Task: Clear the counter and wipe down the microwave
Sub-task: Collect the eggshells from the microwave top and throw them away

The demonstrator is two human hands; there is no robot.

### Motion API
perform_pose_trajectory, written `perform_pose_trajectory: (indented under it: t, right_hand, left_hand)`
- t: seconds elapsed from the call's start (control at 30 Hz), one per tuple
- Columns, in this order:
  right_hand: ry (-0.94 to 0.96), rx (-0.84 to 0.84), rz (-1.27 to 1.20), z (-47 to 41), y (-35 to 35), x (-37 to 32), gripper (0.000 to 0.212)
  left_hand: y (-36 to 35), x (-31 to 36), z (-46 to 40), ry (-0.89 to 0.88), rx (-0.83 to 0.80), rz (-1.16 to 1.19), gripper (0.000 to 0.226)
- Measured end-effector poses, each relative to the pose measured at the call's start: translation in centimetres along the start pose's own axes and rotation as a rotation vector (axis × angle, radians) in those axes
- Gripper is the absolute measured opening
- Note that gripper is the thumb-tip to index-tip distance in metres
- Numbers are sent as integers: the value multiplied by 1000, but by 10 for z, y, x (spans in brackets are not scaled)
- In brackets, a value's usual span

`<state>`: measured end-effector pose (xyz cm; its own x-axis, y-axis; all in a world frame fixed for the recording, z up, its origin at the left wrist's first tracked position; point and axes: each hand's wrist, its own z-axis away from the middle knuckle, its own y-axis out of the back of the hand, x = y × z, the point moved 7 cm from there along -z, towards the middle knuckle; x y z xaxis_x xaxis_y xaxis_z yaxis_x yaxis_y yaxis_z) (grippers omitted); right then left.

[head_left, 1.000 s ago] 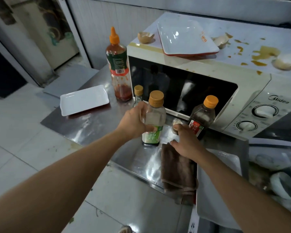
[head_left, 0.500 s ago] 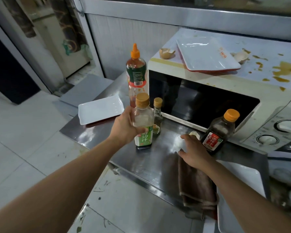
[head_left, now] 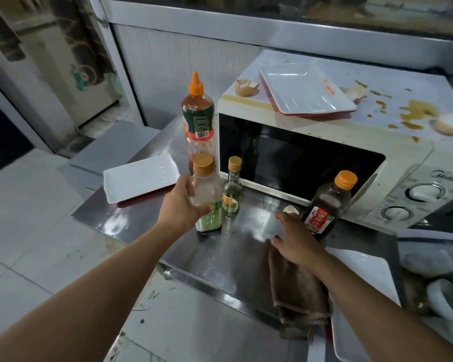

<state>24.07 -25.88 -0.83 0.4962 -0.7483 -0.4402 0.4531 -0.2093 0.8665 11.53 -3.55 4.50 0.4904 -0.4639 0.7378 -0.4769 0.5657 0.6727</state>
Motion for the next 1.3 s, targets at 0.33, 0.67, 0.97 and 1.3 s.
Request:
perform_pose_trajectory:
  t: [0.33, 0.67, 0.97, 1.3]
  right_hand:
    - [12, 31, -50, 11, 13, 7, 53]
    - [4, 79, -53, 14, 24, 16, 53]
    - [64, 178, 29, -15, 7, 21, 53]
    - [128, 287, 321, -45, -8, 15, 46]
  left_hand:
    - [-11, -13, 23, 114, -53, -115, 72]
    - [-49, 4, 68, 121, -117, -177, 74]
    - [-92, 40, 42, -116, -182, -361, 66]
    - [-115, 30, 16, -172, -227, -431, 68]
